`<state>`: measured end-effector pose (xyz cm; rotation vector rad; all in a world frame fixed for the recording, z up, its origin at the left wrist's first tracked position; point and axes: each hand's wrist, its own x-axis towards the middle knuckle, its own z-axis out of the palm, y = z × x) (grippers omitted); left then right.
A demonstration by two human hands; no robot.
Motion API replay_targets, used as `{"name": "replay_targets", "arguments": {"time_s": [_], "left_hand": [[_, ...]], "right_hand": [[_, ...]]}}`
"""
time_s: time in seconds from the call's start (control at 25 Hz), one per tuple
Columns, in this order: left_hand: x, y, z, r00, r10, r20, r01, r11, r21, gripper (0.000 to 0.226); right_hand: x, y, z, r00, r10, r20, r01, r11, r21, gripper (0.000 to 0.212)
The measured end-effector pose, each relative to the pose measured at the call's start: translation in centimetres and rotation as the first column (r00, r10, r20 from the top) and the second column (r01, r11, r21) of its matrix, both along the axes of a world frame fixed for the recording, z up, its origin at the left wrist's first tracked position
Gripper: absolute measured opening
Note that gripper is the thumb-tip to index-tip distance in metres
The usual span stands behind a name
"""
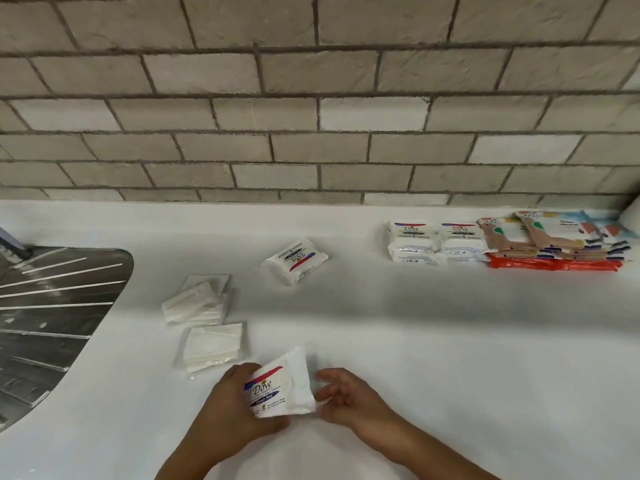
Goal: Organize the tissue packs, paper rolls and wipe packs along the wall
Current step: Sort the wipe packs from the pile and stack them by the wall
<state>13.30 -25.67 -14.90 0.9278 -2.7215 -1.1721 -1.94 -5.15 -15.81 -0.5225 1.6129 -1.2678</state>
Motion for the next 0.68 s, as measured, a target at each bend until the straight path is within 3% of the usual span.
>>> {"name": "replay_targets", "arguments": {"time_s": [0.16,0.32,0.48,0.56,0.68], "left_hand": [[-2.9,2.6,0.3,0.993,0.089,-0.072,-0.085,0.995,0.053,0.072],[-5.7,6.5,0.7,0.988,-0.133,-0.082,0.139,0.988,0.07,0.073],[-7.2,5.5,2.0,0.97,-0.197,-0.142,0.229,0.937,0.262,0.057],[-8.7,3.4,2.6,0.983,-0.137,-0.124,0.172,0.928,0.33,0.051],[-13.1,-0.9,2.0,0.99,0.034,-0.136,-0.01,0.985,0.17,0.043]], "right_hand": [[-0.6,0.2,0.5,0.996,-0.016,0.087,0.024,0.996,-0.09,0.052],[-1.2,0.4,-0.1,0.951,-0.151,0.271,0.209,0.957,-0.202,0.048],[-2.5,1.1,-0.9,0.824,-0.199,0.531,0.371,0.897,-0.239,0.05],[-2.7,1.1,-1.0,0.784,-0.199,0.587,0.409,0.878,-0.249,0.055],[-2.9,1.0,-1.3,0.71,-0.245,0.66,0.489,0.846,-0.212,0.065]]}}
